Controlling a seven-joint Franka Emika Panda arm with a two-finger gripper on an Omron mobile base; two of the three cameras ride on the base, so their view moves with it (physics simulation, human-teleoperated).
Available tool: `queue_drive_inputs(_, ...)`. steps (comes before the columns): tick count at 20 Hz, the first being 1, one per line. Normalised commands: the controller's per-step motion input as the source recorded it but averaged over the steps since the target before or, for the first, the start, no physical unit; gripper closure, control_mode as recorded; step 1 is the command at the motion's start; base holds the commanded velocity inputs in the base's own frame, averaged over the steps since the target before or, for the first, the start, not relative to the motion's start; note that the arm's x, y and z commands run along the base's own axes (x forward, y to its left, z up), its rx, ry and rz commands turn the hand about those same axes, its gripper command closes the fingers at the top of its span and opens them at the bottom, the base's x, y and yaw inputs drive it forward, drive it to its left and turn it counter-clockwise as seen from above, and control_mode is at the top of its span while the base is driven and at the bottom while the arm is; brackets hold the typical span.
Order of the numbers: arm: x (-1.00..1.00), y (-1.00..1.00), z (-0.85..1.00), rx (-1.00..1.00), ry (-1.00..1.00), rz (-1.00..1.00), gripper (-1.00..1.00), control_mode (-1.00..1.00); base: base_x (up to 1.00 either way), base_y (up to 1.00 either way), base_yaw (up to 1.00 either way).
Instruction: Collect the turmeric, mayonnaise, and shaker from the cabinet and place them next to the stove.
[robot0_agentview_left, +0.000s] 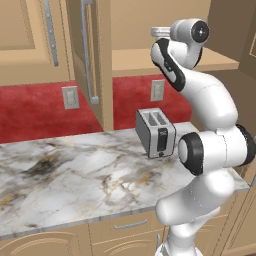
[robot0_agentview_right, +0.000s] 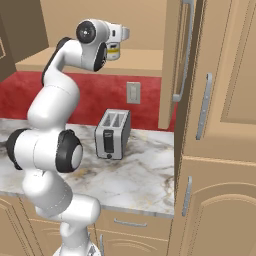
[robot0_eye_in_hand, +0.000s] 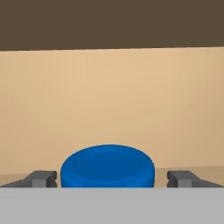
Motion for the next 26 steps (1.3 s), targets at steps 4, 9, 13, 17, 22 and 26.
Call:
queue_drive_inputs(4,0.18,0.08,-0.01,0.00,0.00,0.00,-1.00,-1.00,0.00,0.00,0.00)
queue_drive_inputs(9,0.16,0.10,-0.04,0.00,0.01,0.00,-1.00,-1.00,0.00,0.00,0.00)
queue_drive_inputs(13,0.14,0.15,-0.11,-0.02,0.04,0.00,1.00,-1.00,0.00,0.00,0.00)
queue_drive_inputs(17,0.09,0.10,-0.14,-0.01,0.02,0.00,1.00,-1.00,0.00,0.00,0.00)
queue_drive_inputs(22,0.03,0.08,-0.12,-0.01,0.03,0.00,1.00,-1.00,0.00,0.00,0.00)
queue_drive_inputs(26,0.00,0.02,-0.10,0.00,0.03,0.00,1.00,-1.00,0.00,0.00,0.00)
